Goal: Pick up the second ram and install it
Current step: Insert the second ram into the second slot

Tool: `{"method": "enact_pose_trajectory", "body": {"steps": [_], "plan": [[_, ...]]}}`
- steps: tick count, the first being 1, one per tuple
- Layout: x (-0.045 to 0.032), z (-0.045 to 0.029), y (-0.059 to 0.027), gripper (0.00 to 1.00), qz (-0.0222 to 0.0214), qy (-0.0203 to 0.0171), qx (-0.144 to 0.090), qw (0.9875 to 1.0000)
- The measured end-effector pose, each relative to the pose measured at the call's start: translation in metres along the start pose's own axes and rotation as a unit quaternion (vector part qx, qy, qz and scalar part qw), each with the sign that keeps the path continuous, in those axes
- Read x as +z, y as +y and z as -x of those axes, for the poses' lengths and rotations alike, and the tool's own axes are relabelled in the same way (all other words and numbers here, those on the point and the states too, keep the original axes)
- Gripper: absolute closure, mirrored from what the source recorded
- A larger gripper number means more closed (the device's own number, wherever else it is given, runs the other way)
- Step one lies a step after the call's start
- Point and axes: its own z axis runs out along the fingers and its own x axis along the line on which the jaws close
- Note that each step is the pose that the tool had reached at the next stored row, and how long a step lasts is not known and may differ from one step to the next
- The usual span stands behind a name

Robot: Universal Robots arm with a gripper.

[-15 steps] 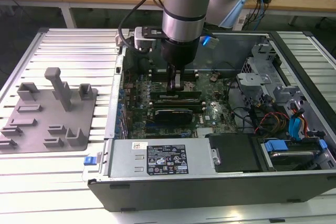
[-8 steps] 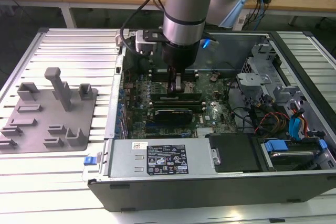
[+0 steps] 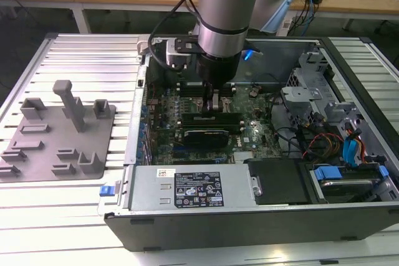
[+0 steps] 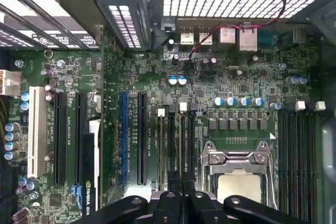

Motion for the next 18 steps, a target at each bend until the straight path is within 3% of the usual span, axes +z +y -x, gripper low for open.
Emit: {"method": "enact_pose_trajectory", "body": {"steps": [18], "plan": [[0.0094, 0.0025, -0.001, 0.91, -0.0004, -0.0029, 0.002, 1.0]]}}
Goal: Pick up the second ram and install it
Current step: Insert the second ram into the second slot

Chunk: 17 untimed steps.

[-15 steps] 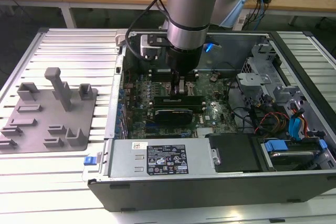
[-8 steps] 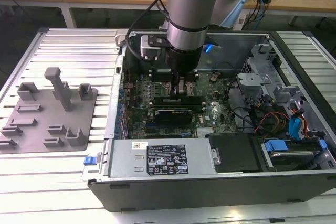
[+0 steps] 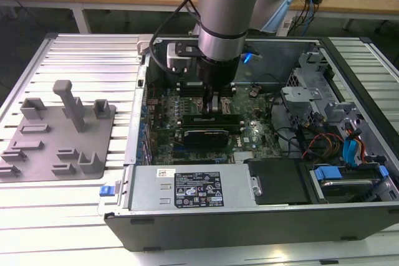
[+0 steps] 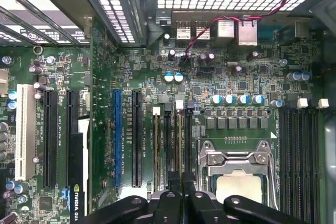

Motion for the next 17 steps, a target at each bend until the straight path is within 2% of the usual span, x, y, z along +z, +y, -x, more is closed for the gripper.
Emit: {"method": "enact_pose_trajectory", "body": {"steps": [17], "plan": [[0.0045, 0.0008, 0.0005, 0.91, 0.0001, 0.0, 0.0, 1.0]]}}
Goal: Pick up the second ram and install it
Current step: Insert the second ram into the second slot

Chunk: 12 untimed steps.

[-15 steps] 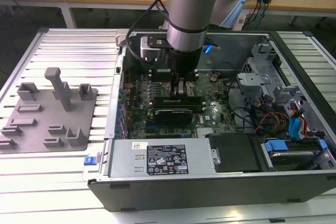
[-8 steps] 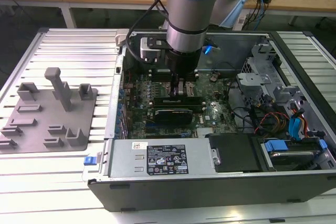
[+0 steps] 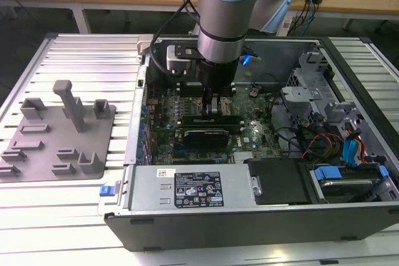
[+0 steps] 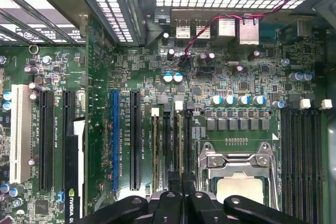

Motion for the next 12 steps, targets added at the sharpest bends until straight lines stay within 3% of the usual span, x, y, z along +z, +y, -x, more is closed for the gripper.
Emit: {"method": "enact_pose_trajectory", "body": {"steps": [12], "plan": [[0.0037, 0.0, -0.0002, 0.91, -0.0002, -0.0003, 0.0, 1.0]]}}
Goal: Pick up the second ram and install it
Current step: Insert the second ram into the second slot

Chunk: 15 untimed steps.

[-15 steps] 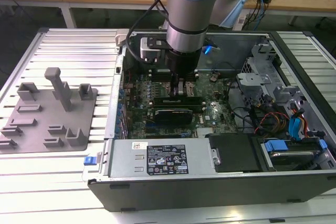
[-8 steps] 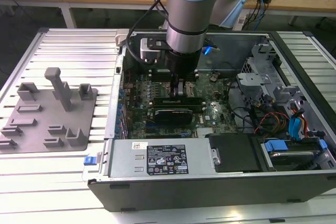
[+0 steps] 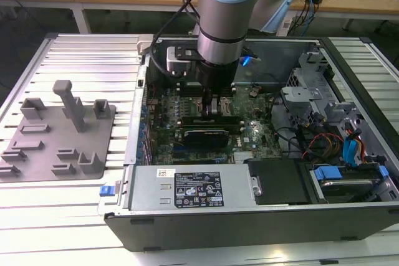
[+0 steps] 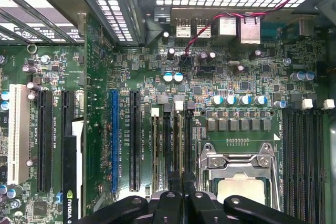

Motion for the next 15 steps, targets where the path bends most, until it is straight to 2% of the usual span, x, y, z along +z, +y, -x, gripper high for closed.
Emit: {"method": "enact_pose_trajectory", "body": {"steps": [5, 15], "plan": [[0.0051, -0.0002, -0.0002, 0.91, 0.0001, 0.0002, 0.0, 1.0], [0.0075, -0.0002, -0.0003, 0.89, 0.0, -0.0001, 0.0, 1.0]]}}
